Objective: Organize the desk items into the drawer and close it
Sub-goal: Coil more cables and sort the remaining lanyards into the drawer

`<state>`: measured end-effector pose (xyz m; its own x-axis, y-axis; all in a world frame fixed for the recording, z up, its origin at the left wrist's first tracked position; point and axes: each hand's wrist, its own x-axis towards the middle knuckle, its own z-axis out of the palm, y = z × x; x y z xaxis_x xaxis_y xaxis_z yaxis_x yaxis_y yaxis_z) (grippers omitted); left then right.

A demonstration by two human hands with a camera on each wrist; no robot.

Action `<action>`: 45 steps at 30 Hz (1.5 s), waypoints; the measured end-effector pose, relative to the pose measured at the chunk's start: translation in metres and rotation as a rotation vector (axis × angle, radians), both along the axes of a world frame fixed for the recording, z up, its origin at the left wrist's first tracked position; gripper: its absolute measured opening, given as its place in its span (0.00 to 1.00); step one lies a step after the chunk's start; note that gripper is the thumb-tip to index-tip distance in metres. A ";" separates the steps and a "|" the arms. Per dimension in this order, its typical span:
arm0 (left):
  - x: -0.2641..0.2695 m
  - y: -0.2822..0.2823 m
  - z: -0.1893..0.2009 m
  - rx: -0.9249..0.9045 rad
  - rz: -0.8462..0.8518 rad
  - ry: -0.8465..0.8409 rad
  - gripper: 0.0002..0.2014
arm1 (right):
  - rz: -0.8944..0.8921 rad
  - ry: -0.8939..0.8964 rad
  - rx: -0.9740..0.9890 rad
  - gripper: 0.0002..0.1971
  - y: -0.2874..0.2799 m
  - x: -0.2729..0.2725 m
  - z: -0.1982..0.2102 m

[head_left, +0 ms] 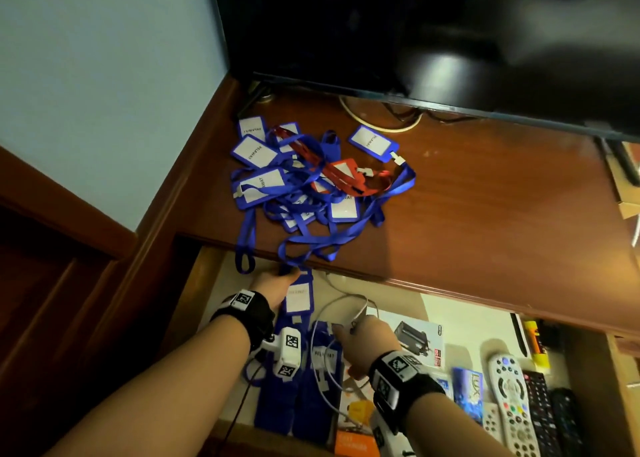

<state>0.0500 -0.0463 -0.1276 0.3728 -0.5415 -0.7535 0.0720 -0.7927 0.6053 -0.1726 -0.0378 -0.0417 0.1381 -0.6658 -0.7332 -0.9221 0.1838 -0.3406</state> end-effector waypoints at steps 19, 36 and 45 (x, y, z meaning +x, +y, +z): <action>-0.010 -0.022 0.022 0.078 -0.558 -0.527 0.21 | 0.041 -0.299 -0.443 0.16 0.002 -0.060 0.141; -0.008 0.033 0.088 0.060 -0.544 -0.389 0.19 | 0.171 -0.593 -0.780 0.11 -0.014 -0.048 0.246; -0.030 0.022 0.306 -0.896 -0.634 -0.150 0.20 | 0.296 -0.793 -0.751 0.12 -0.027 -0.033 0.309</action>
